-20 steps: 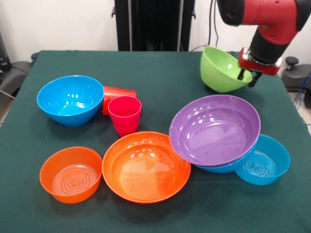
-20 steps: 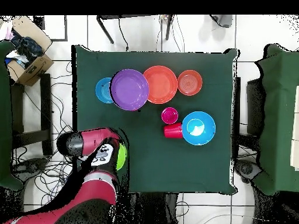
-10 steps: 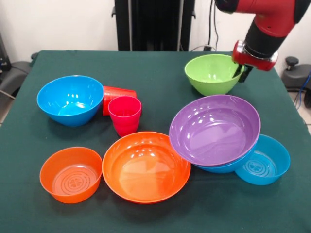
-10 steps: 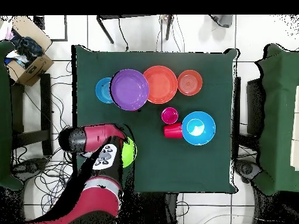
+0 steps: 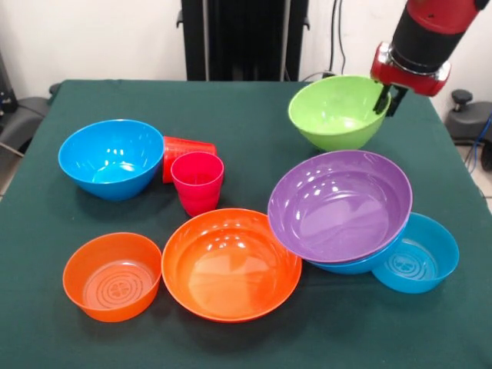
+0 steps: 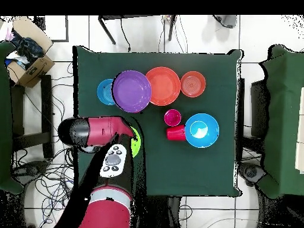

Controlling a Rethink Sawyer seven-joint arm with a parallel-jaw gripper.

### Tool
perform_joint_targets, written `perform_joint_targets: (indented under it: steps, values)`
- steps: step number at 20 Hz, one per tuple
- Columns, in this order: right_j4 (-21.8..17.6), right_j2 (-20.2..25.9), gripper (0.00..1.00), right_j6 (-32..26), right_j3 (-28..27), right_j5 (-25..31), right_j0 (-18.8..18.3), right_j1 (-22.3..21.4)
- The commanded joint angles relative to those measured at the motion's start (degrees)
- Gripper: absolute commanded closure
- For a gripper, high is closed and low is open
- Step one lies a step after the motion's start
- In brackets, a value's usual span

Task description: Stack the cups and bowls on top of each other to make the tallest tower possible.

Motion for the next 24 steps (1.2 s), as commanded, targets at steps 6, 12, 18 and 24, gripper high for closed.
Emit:
perform_joint_targets:
  steps: [6,12,18,24]
  values:
    - [1.5,5.1,1.0,3.3,-9.7,12.9,-3.3,-1.8]
    - [0.5,4.7,1.0,3.5,-19.9,15.2,-5.0,4.1]
    - [-0.8,3.5,1.0,3.9,-29.1,18.6,-5.5,8.3]
    - [-0.9,3.7,1.0,2.3,-32.7,21.6,-6.5,9.1]
